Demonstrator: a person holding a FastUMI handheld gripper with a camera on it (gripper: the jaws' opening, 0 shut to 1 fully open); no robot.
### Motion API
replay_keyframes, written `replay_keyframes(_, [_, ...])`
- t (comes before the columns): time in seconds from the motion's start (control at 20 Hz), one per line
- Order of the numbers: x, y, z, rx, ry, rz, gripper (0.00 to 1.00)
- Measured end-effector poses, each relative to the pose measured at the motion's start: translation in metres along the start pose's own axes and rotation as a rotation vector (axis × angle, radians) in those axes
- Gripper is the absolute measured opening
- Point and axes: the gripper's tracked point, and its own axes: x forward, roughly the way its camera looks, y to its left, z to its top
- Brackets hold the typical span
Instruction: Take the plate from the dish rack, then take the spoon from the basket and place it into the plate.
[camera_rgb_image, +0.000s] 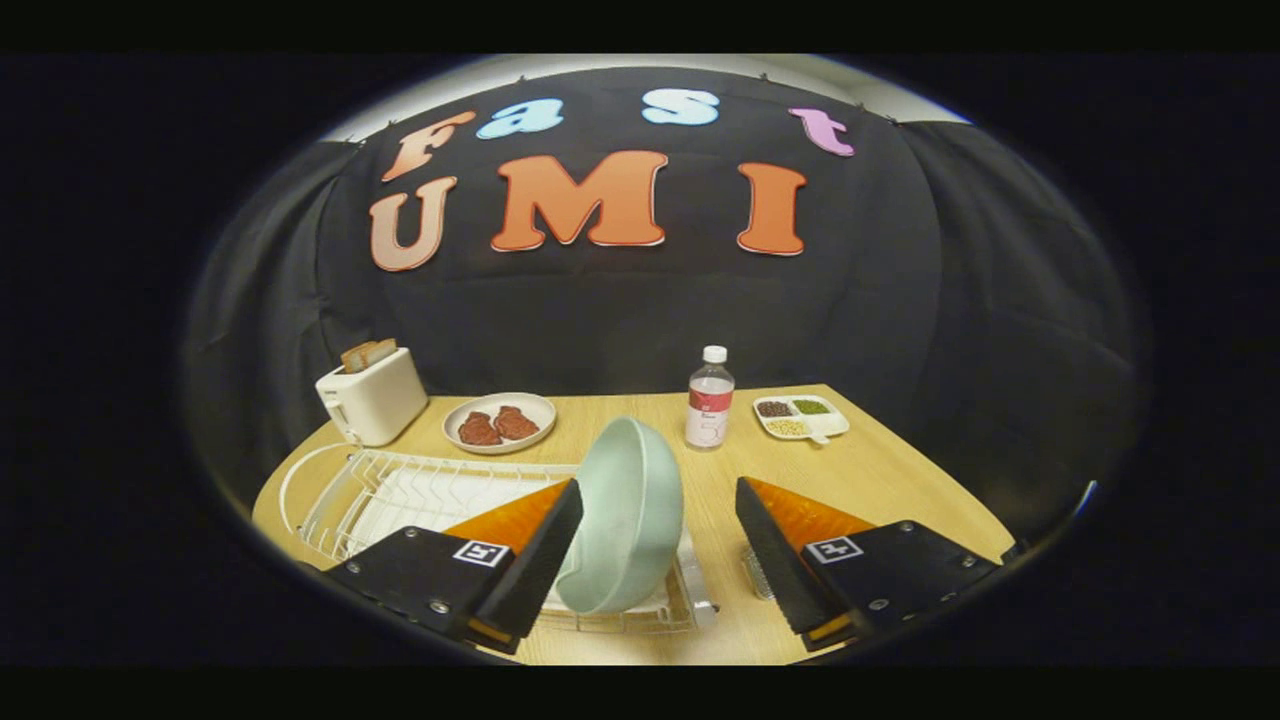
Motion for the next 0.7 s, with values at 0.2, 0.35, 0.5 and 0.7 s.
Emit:
replay_keyframes(0.2, [0.014, 0.003, -0.008, 0.021, 0.048, -0.011, 0.78])
replay_keyframes(0.35, [0.025, 0.009, -0.011, 0.039, 0.075, 0.004, 0.54])
replay_keyframes(0.5, [0.027, 0.007, -0.021, 0.054, 0.122, -0.024, 0.41])
replay_keyframes(0.7, [0.025, 0.008, -0.019, 0.007, 0.135, -0.077, 0.26])
